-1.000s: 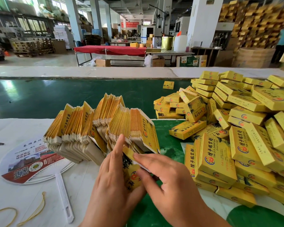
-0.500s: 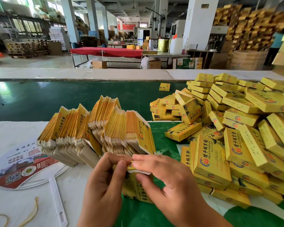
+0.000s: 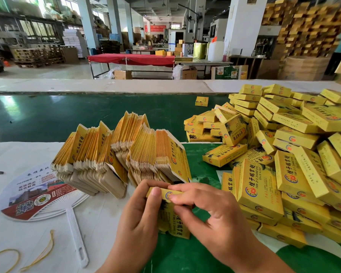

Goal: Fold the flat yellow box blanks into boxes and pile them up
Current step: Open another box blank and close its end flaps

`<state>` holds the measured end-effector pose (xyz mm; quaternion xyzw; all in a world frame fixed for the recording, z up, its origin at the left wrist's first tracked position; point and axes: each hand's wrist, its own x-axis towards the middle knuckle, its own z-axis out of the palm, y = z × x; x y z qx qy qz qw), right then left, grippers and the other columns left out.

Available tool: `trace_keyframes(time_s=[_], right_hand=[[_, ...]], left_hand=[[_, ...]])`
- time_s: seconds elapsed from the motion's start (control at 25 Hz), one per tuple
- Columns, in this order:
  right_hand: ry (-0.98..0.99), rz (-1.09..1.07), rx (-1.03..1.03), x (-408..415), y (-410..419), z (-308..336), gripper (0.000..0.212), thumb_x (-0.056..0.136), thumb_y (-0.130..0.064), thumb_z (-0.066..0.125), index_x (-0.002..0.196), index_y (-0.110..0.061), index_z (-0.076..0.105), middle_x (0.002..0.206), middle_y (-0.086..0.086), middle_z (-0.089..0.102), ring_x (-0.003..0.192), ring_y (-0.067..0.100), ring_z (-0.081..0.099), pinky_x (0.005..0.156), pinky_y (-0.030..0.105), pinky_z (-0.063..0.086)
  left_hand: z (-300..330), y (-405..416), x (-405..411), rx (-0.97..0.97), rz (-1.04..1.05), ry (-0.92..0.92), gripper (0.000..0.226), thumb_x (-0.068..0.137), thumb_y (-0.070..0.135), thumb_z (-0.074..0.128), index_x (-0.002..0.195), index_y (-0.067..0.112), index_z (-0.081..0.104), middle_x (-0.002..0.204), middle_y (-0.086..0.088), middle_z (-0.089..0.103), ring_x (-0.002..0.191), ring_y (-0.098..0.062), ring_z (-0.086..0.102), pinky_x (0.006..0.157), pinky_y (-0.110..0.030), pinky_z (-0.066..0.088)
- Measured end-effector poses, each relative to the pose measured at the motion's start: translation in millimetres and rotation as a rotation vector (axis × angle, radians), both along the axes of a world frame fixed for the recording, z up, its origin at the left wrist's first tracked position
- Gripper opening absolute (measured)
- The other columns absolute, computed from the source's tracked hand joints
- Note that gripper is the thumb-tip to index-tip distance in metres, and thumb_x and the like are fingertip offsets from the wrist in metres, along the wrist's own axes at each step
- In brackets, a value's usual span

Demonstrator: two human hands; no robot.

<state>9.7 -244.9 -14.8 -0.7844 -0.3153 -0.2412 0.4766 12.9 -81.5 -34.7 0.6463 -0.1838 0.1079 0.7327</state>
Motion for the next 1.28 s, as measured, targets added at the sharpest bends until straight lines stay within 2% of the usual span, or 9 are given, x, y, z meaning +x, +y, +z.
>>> trace_keyframes(time_s=[0.16, 0.24, 0.48, 0.72, 0.88, 1.0, 1.12, 1.2, 1.28], right_hand=[[0.027, -0.088, -0.005, 2, 1, -3, 0.033, 0.088, -0.026, 0.069, 0.121, -0.020, 0.067, 0.114, -0.010, 0.070, 0.104, 0.001, 0.065, 0.083, 0.019, 0.055], [0.063, -0.112, 0.003, 2, -1, -3, 0.032, 0.088, -0.031, 0.068, 0.119, -0.021, 0.068, 0.109, -0.012, 0.071, 0.099, 0.001, 0.066, 0.079, 0.018, 0.056], [0.183, -0.122, 0.012, 4, -2, -3, 0.027, 0.087, -0.030, 0.066, 0.114, -0.031, 0.066, 0.104, -0.018, 0.070, 0.097, 0.001, 0.067, 0.076, 0.016, 0.056], [0.118, -0.188, 0.020, -1, 5, -3, 0.050, 0.086, -0.040, 0.064, 0.134, -0.039, 0.050, 0.113, -0.020, 0.059, 0.093, 0.008, 0.064, 0.064, 0.022, 0.058], [0.242, -0.087, -0.063, -5, 11, -7, 0.056, 0.083, -0.048, 0.066, 0.135, -0.053, 0.043, 0.091, -0.019, 0.066, 0.062, 0.010, 0.063, 0.051, 0.031, 0.053], [0.234, -0.045, -0.108, -9, 14, -7, 0.054, 0.086, -0.044, 0.065, 0.136, -0.053, 0.044, 0.077, -0.019, 0.063, 0.053, 0.009, 0.056, 0.048, 0.026, 0.048], [0.233, -0.057, -0.076, -14, 13, 4, 0.049, 0.088, -0.040, 0.064, 0.134, -0.046, 0.050, 0.076, -0.016, 0.062, 0.057, 0.014, 0.055, 0.051, 0.035, 0.050], [0.199, -0.103, -0.101, -20, 9, 15, 0.042, 0.089, -0.040, 0.062, 0.131, -0.040, 0.056, 0.074, -0.017, 0.060, 0.058, 0.014, 0.054, 0.051, 0.036, 0.048], [0.182, -0.155, -0.153, -31, -4, 25, 0.035, 0.091, -0.042, 0.057, 0.126, -0.037, 0.060, 0.072, -0.021, 0.059, 0.056, 0.009, 0.053, 0.046, 0.023, 0.041]], left_hand=[[-2, 5, 2, 0.089, 0.124, -0.022, 0.030, 0.085, 0.051, 0.056, 0.088, 0.023, 0.066, 0.073, -0.013, 0.064, 0.059, -0.018, 0.057, 0.048, -0.027, 0.046], [-3, 12, 6, 0.148, 0.112, -0.026, 0.034, 0.082, 0.056, 0.060, 0.092, 0.025, 0.067, 0.080, -0.011, 0.066, 0.067, -0.023, 0.061, 0.053, -0.033, 0.050], [-6, 25, 14, 0.367, -0.031, 0.027, 0.029, 0.077, 0.052, 0.067, 0.100, 0.036, 0.069, 0.092, 0.005, 0.074, 0.086, -0.013, 0.071, 0.069, -0.026, 0.058], [5, 28, 10, -0.051, 0.015, 0.227, 0.015, 0.081, 0.036, 0.072, 0.090, 0.024, 0.074, 0.087, -0.018, 0.075, 0.075, -0.033, 0.074, 0.057, -0.032, 0.060], [5, 31, 12, -0.228, 0.107, 0.310, 0.019, 0.076, 0.033, 0.062, 0.084, 0.022, 0.074, 0.084, -0.024, 0.074, 0.067, -0.036, 0.073, 0.052, -0.040, 0.060], [0, 28, 13, -0.230, 0.113, 0.326, 0.021, 0.077, 0.036, 0.061, 0.088, 0.025, 0.074, 0.087, -0.022, 0.074, 0.071, -0.036, 0.073, 0.056, -0.044, 0.061], [-5, 27, 13, -0.192, 0.127, 0.250, 0.024, 0.079, 0.040, 0.058, 0.093, 0.029, 0.074, 0.091, -0.014, 0.076, 0.078, -0.029, 0.074, 0.062, -0.036, 0.062], [-2, 25, 9, -0.103, 0.144, 0.166, 0.030, 0.083, 0.053, 0.059, 0.095, 0.027, 0.071, 0.082, -0.007, 0.074, 0.067, -0.019, 0.070, 0.055, -0.025, 0.057], [-2, 26, 10, -0.027, 0.208, 0.095, 0.038, 0.084, 0.062, 0.056, 0.092, 0.026, 0.066, 0.066, 0.001, 0.062, 0.053, -0.012, 0.055, 0.046, -0.023, 0.046]])
